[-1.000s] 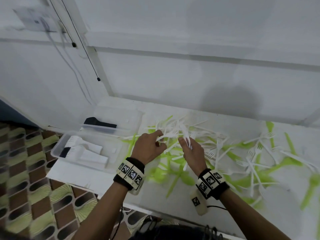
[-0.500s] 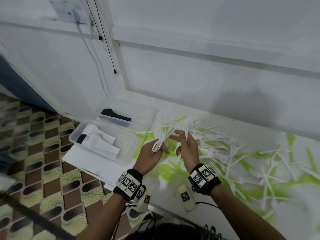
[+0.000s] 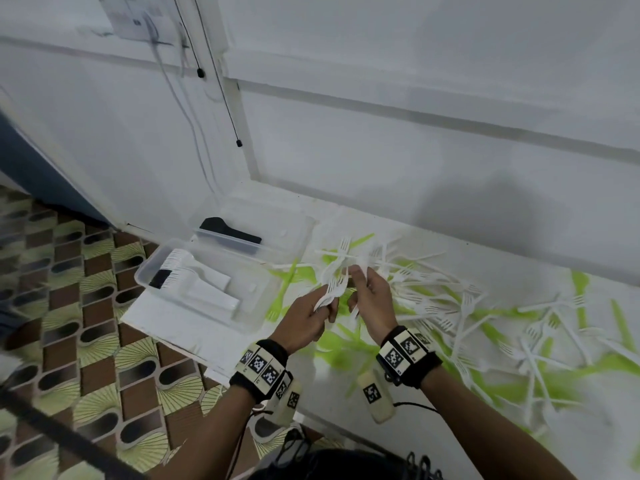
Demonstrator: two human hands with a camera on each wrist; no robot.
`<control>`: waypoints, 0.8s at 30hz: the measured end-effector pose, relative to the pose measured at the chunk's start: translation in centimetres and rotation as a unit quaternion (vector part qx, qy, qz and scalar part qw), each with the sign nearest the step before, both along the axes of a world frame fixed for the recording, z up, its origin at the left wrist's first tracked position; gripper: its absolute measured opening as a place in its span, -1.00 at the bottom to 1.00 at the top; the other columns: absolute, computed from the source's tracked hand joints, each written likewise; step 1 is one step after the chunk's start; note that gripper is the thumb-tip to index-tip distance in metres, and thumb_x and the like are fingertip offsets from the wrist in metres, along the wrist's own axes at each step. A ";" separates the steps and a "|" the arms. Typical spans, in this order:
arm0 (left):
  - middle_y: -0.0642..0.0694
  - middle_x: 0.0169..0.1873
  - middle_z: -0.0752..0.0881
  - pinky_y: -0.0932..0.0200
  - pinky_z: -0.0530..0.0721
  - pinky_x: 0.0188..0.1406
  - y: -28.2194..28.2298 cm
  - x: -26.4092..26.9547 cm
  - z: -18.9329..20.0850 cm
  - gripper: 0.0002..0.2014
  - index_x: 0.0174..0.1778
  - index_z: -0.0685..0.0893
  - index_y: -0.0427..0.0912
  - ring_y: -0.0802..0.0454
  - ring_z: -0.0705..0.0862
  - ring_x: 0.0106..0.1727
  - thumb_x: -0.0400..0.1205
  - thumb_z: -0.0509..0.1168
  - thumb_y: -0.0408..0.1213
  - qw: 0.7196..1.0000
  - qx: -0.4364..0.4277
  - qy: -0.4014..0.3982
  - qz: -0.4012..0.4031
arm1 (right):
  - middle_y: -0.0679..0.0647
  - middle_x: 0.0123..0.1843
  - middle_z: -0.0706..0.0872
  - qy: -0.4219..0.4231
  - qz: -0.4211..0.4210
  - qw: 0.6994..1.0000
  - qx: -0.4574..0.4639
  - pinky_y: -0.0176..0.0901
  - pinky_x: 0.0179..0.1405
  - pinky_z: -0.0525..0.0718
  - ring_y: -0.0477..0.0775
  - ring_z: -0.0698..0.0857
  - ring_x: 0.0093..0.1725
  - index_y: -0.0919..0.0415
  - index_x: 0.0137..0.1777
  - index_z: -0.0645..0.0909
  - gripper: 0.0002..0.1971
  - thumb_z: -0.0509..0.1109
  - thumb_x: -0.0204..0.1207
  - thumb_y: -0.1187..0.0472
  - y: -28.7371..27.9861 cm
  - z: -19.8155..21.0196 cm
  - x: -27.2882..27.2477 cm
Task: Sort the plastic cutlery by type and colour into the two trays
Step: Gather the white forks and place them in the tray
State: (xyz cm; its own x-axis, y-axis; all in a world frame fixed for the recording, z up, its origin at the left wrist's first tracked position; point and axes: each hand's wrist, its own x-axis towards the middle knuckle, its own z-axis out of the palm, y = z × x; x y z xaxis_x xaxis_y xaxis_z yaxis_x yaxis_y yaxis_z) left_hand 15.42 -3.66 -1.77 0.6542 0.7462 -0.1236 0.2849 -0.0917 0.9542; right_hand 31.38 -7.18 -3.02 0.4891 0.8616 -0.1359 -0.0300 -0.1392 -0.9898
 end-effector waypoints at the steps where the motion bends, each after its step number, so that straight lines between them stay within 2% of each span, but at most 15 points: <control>1: -0.17 -0.36 0.56 0.13 0.42 -0.50 0.2 -0.2 0.0 -0.72 -0.18 0.53 -0.12 -0.08 0.40 -0.55 0.68 0.03 -0.54 1.000 0.009 0.000 0.012 | 0.13 -0.21 0.80 -0.038 -0.006 0.999 -0.009 -0.13 -0.50 0.53 0.04 0.63 -0.50 0.08 -0.05 0.72 -0.73 0.27 0.79 0.00 0.4 0.3 0.4; 3: -0.12 -0.37 0.52 0.08 0.43 -0.43 0.8 -0.9 -0.2 -0.67 -0.19 0.54 -0.12 -0.08 0.43 -0.50 0.71 0.01 -0.57 0.999 -0.004 -0.012 0.042 | 0.03 -0.27 0.78 -0.134 0.008 0.990 -0.033 -0.14 -0.37 0.56 0.02 0.67 -0.43 0.10 -0.03 0.75 -0.70 0.24 0.79 0.02 2.1 0.0 1.7; 4: -0.11 -0.34 0.54 0.08 0.46 -0.39 1.1 -1.3 -0.3 -0.67 -0.17 0.56 -0.17 -0.09 0.47 -0.48 0.72 0.00 -0.59 0.998 -0.014 -0.020 0.052 | 0.03 -0.25 0.77 -0.193 0.032 0.979 -0.050 -0.12 -0.27 0.56 0.06 0.71 -0.33 0.12 0.00 0.77 -0.67 0.23 0.76 -0.02 3.2 -0.2 2.3; 6: -0.14 -0.23 0.61 0.12 0.51 -0.41 1.5 -2.0 -0.2 -0.70 -0.11 0.60 -0.26 -0.11 0.57 -0.44 0.73 0.00 -0.60 0.996 -0.035 -0.028 0.072 | 0.14 -0.11 0.82 -0.316 0.078 0.941 -0.088 -0.07 -0.10 0.57 0.20 0.77 -0.09 0.17 0.13 0.78 -0.59 0.23 0.70 -0.11 5.2 -1.0 2.9; 9: -0.19 -0.11 0.67 0.23 0.36 -0.59 2.1 -3.0 0.0 -0.67 -0.07 0.64 -0.25 -0.10 0.58 -0.43 0.66 0.00 -0.64 0.990 -0.051 -0.036 0.129 | 0.25 -0.08 0.81 -0.440 0.171 0.877 -0.087 0.01 -0.03 0.62 0.31 0.76 0.01 0.15 0.31 0.72 -0.73 0.37 0.71 0.09 7.3 -1.6 2.9; 10: -0.21 -0.09 0.69 0.24 0.30 -0.60 2.3 -3.4 0.1 -0.67 -0.05 0.64 -0.26 -0.11 0.59 -0.44 0.63 0.00 -0.64 0.987 -0.061 -0.041 0.141 | 0.26 -0.02 0.79 -0.472 0.209 0.852 -0.091 0.04 0.04 0.63 0.32 0.74 0.07 0.10 0.37 0.70 -0.71 0.38 0.69 0.12 7.7 -1.5 2.7; 13: -0.26 0.00 0.76 0.22 0.21 -0.58 2.7 -4.0 0.5 -0.66 0.08 0.57 -0.26 -0.17 0.62 -0.42 0.60 -0.02 -0.64 0.982 -0.097 -0.079 0.140 | 0.25 0.16 0.74 -0.521 0.286 0.798 -0.102 0.05 0.15 0.61 0.31 0.68 0.23 -0.01 0.46 0.65 -0.64 0.36 0.69 0.15 8.4 -1.2 2.9; 17: -0.31 0.06 0.77 0.21 0.18 -0.59 2.5 -4.1 0.9 -0.64 0.10 0.44 -0.14 -0.15 0.56 -0.43 0.61 -0.01 -0.68 0.974 -0.132 -0.130 0.133 | 0.21 0.23 0.72 -0.567 0.347 0.737 -0.118 0.03 0.17 0.56 0.28 0.65 0.30 0.00 0.46 0.66 -0.66 0.30 0.72 0.15 8.6 -0.8 2.8; 19: -0.32 0.03 0.78 0.20 0.14 -0.61 2.3 -4.0 1.0 -0.65 0.19 0.44 -0.16 -0.12 0.52 -0.46 0.59 0.05 -0.61 0.963 -0.156 -0.159 0.151 | 0.22 0.26 0.70 -0.583 0.361 0.718 -0.119 0.01 0.13 0.54 0.29 0.66 0.30 0.04 0.44 0.68 -0.68 0.28 0.75 0.13 8.5 -0.5 2.8; 21: -0.32 -0.02 0.78 0.20 0.12 -0.62 2.3 -4.0 1.1 -0.59 0.29 0.45 -0.18 -0.10 0.51 -0.50 0.51 0.11 -0.50 0.954 -0.172 -0.177 0.171 | 0.24 0.39 0.64 -0.595 0.370 0.703 -0.123 0.02 0.12 0.55 0.30 0.66 0.32 0.05 0.45 0.66 -0.68 0.29 0.76 0.10 8.2 -0.2 2.8; 23: -0.32 -0.03 0.78 0.22 0.11 -0.64 2.3 -4.0 1.1 -0.63 0.32 0.39 -0.19 -0.09 0.51 -0.53 0.60 0.11 -0.51 0.950 -0.175 -0.192 0.174 | 0.25 0.55 0.54 -0.602 0.373 0.697 -0.114 0.05 0.13 0.59 0.32 0.68 0.32 0.06 0.44 0.65 -0.68 0.31 0.75 0.07 7.9 0.1 2.9; 24: -0.33 -0.02 0.78 0.22 0.09 -0.64 2.3 -4.0 1.1 -0.68 0.31 0.35 -0.17 -0.08 0.50 -0.54 0.67 0.07 -0.55 0.947 -0.180 -0.202 0.174 | 0.25 0.56 0.52 -0.604 0.372 0.696 -0.112 0.06 0.13 0.60 0.33 0.69 0.31 0.05 0.43 0.64 -0.69 0.32 0.74 0.07 7.7 0.2 3.0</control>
State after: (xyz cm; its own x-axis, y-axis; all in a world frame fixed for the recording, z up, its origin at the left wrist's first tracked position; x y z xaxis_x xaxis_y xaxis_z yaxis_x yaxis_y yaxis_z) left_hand 11.41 -1.35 -0.63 0.4248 0.8824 -0.2024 -0.1573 0.2921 0.9434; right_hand 34.41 0.48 -2.81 -0.2060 0.9610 -0.1843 0.9680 0.1725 -0.1821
